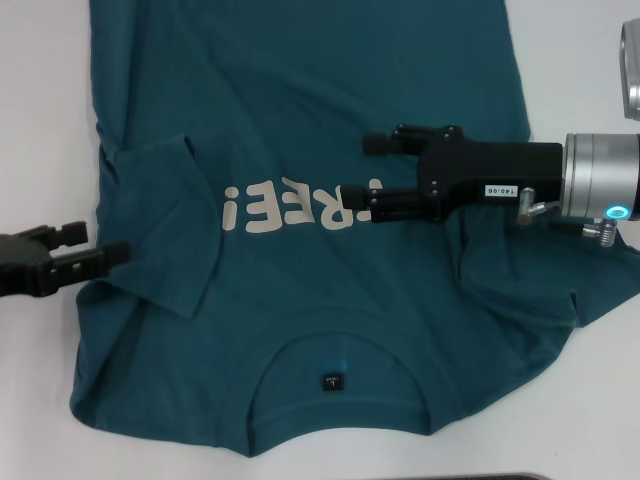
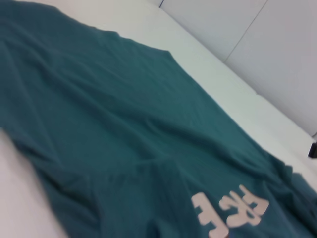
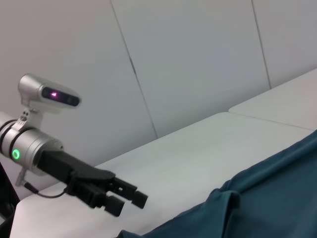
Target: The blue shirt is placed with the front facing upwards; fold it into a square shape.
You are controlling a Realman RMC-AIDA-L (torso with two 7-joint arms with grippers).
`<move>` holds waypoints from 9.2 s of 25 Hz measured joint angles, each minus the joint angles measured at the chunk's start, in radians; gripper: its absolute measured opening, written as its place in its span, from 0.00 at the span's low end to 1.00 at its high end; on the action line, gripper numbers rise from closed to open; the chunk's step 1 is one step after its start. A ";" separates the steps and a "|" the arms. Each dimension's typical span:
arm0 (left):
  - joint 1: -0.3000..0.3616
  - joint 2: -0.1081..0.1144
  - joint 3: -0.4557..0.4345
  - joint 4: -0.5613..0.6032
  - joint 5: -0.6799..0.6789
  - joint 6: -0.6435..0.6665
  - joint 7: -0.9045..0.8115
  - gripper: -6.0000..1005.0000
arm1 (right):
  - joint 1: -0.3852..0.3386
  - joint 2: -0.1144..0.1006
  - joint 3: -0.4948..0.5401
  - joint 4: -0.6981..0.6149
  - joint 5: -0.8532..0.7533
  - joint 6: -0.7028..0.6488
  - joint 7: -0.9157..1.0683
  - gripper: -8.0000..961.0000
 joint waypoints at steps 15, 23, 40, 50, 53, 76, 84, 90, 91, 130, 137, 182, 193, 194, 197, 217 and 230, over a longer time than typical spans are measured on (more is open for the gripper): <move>0.049 -0.025 -0.179 0.075 -0.003 -0.060 0.311 0.84 | -0.002 0.000 0.002 0.000 0.000 0.003 0.005 0.94; 0.067 -0.026 -0.196 0.131 -0.007 -0.056 0.422 0.84 | -0.012 -0.003 0.009 0.002 0.000 0.000 0.009 0.94; 0.066 -0.026 -0.154 0.172 0.009 -0.037 0.465 0.84 | -0.015 -0.002 0.014 -0.006 0.000 0.007 0.009 0.94; 0.043 -0.026 -0.154 0.193 0.021 -0.047 0.484 0.84 | -0.017 -0.002 0.014 -0.005 -0.002 0.008 0.008 0.94; 0.038 -0.026 -0.154 0.196 0.022 -0.049 0.485 0.84 | -0.017 -0.002 0.014 -0.002 -0.002 0.008 0.007 0.94; 0.018 -0.026 -0.154 0.200 0.062 -0.075 0.488 0.61 | -0.025 0.000 0.014 0.002 0.000 0.008 0.009 0.94; 0.018 -0.026 -0.160 0.200 0.057 -0.078 0.489 0.50 | -0.025 0.000 0.014 0.002 0.000 0.009 0.007 0.94; 0.014 -0.026 -0.156 0.198 0.061 -0.064 0.488 0.34 | -0.025 0.000 0.015 0.002 0.000 0.009 0.003 0.94; 0.014 -0.026 -0.156 0.198 0.061 -0.060 0.488 0.31 | -0.025 0.000 0.015 0.002 0.000 0.009 0.003 0.94; -0.097 -0.025 -0.075 0.359 0.117 0.078 0.406 0.33 | -0.018 0.000 0.012 0.002 0.000 -0.002 -0.001 0.94; -0.112 -0.021 -0.089 0.337 0.102 0.219 0.409 0.58 | -0.021 0.000 0.016 0.002 0.000 -0.003 -0.002 0.94; -0.200 -0.025 -0.161 0.362 -0.050 0.148 0.360 0.88 | -0.247 -0.176 0.327 0.315 -0.337 0.332 0.602 0.93; -0.199 -0.026 -0.086 0.369 -0.005 0.077 0.367 0.88 | -0.240 -0.165 0.506 0.347 -0.542 0.309 0.661 0.93; -0.199 -0.026 -0.086 0.369 -0.005 0.077 0.367 0.88 | -0.237 -0.162 0.506 0.345 -0.552 0.294 0.664 0.93; -0.203 -0.027 -0.079 0.373 -0.005 0.076 0.367 0.88 | -0.227 -0.147 0.504 0.339 -0.569 0.259 0.665 0.93; -0.205 -0.026 -0.078 0.383 -0.005 0.072 0.367 0.88 | -0.163 -0.103 0.499 0.297 -0.633 0.185 0.666 0.93; -0.205 -0.026 -0.079 0.382 -0.005 0.068 0.367 0.88 | -0.133 -0.104 0.500 0.273 -0.634 0.177 0.670 0.93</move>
